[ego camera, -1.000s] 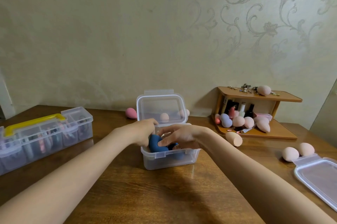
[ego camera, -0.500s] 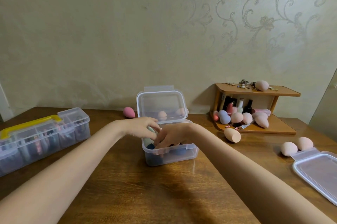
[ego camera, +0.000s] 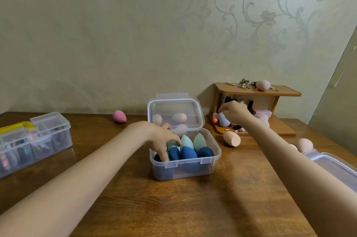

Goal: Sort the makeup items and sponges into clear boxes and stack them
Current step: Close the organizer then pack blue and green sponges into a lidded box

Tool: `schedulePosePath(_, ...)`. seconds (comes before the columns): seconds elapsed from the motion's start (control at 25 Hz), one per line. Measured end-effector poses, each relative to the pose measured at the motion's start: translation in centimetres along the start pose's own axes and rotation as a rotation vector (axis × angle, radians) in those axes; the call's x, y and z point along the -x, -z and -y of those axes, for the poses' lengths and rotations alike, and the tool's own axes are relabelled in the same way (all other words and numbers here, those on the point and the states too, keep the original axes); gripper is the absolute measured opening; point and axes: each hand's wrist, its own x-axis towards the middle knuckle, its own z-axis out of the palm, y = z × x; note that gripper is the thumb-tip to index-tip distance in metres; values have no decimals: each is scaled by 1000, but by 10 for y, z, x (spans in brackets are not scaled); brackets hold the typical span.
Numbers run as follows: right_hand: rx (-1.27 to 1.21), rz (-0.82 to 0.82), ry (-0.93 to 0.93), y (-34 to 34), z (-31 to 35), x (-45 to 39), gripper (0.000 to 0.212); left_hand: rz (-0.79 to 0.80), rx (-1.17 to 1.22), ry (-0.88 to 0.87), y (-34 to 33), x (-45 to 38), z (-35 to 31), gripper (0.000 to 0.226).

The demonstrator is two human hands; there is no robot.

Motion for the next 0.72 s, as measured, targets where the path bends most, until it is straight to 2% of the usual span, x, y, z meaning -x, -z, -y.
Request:
schedulePosePath(0.16, 185, 148, -87, -17, -18, -10, 34, -24, -36, 4, -5, -6, -1, 69)
schedulePosePath(0.28, 117, 160, -129, -26, -22, -18, 41, -45, -57, 14, -10, -10, -1, 70)
schedulePosePath(0.36, 119, 155, -113, -32, -24, -25, 41, -59, -55, 16, -11, -11, -1, 70)
schedulePosePath(0.44, 117, 30, -38, -33, -22, -28, 35, -66, -40, 20, -13, -12, 1, 70)
schedulePosePath(0.52, -80, -164, 12, -23, -13, -23, 26, -70, -29, 21, -15, -11, 2, 70)
schedulePosePath(0.6, -325, -222, 40, -6, 4, -6, 22, -78, -35, 22, -16, -10, 1, 70)
schedulePosePath(0.68, -491, -109, 99, 11, 22, 18, 30, -87, -40, 24, -15, -8, -2, 68)
schedulePosePath(0.72, -598, 29, 128, 18, 29, 31, 34, -90, -32, 16, -16, -7, -2, 66)
